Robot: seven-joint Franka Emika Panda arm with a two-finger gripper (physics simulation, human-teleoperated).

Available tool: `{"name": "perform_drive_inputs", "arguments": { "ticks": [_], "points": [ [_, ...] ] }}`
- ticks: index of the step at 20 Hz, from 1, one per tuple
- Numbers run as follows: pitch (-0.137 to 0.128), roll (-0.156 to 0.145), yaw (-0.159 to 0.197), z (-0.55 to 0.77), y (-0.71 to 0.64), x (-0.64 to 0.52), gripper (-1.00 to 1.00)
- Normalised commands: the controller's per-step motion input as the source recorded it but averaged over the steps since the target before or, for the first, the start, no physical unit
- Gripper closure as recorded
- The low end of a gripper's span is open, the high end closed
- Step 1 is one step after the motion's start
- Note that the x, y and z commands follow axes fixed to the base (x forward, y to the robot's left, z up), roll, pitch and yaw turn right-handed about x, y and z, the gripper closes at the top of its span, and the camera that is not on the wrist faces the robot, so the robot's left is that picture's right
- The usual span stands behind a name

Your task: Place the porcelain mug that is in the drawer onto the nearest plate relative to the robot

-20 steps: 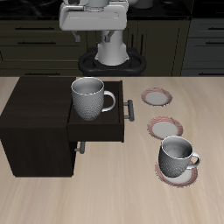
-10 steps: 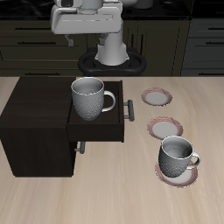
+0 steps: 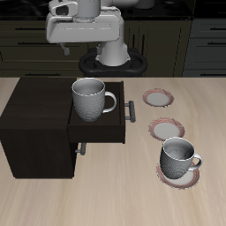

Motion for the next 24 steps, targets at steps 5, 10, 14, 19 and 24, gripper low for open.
{"name": "perform_drive_inputs", "arguments": {
  "ticks": [5,10,14,19,24],
  "points": [
    [0.025,0.01,-0.02,-0.26,0.15,0.18,-1.0],
    [0.024,0.024,0.015,-0.24,0.26,0.13,-1.0],
    [0.03,0.008,0.014,-0.19,0.21,0.01,-1.0],
    [0.034,0.009,0.027,-0.3,0.18,0.08,-1.0],
    [0.078,0.004,-0.03,-0.48,0.03,0.09,-1.0]
  ]
}}
